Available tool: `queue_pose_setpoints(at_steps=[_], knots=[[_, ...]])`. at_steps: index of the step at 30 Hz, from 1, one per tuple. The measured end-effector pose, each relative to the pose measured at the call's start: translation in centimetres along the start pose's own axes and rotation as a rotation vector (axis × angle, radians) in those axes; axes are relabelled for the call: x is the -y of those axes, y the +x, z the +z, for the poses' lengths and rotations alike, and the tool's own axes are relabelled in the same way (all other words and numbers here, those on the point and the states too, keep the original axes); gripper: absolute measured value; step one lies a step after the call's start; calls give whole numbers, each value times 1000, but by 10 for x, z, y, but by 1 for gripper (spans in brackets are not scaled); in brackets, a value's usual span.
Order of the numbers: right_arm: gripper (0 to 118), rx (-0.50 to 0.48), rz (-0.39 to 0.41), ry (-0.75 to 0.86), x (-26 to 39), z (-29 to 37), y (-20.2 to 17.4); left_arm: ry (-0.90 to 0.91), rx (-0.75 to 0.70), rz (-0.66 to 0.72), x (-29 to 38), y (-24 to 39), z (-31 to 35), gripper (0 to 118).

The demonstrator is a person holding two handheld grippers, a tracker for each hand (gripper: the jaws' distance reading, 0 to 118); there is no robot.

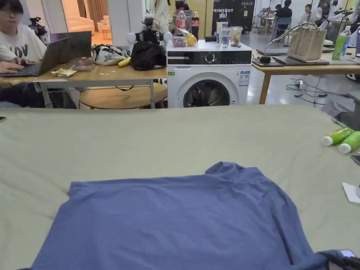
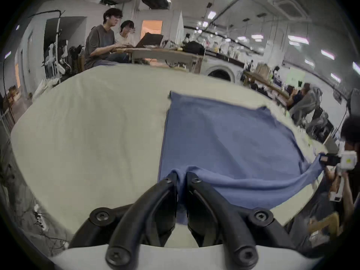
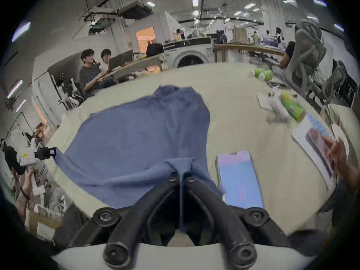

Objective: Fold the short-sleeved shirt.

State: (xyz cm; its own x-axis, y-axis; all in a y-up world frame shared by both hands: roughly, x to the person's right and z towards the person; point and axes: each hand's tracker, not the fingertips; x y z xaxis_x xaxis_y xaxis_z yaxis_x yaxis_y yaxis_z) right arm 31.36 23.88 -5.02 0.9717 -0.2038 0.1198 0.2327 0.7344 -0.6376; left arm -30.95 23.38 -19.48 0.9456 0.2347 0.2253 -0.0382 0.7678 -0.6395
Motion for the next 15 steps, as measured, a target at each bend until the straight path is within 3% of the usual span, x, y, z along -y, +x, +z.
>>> queue_pose_setpoints(at_steps=[5, 10, 11, 12, 14, 15], knots=[[0, 82, 52, 18, -62, -77, -1, -3, -29, -33, -59, -6, -68, 4], [0, 149, 6, -18, -101, -144, 6, -34, -77, -35, -99, -4, -132, 4], [4, 154, 8, -14, -102, -149, 6, -40, -86, -32, -102, -3, -141, 10], [17, 173, 11, -22, -103, -155, 5, -60, -106, -26, -106, -2, -151, 28], [71, 185, 19, -43, -103, -163, 7, -79, -135, -38, -106, 4, -160, 74], [76, 188, 22, -37, -101, -162, 7, -55, -145, -41, -105, 7, -161, 78]])
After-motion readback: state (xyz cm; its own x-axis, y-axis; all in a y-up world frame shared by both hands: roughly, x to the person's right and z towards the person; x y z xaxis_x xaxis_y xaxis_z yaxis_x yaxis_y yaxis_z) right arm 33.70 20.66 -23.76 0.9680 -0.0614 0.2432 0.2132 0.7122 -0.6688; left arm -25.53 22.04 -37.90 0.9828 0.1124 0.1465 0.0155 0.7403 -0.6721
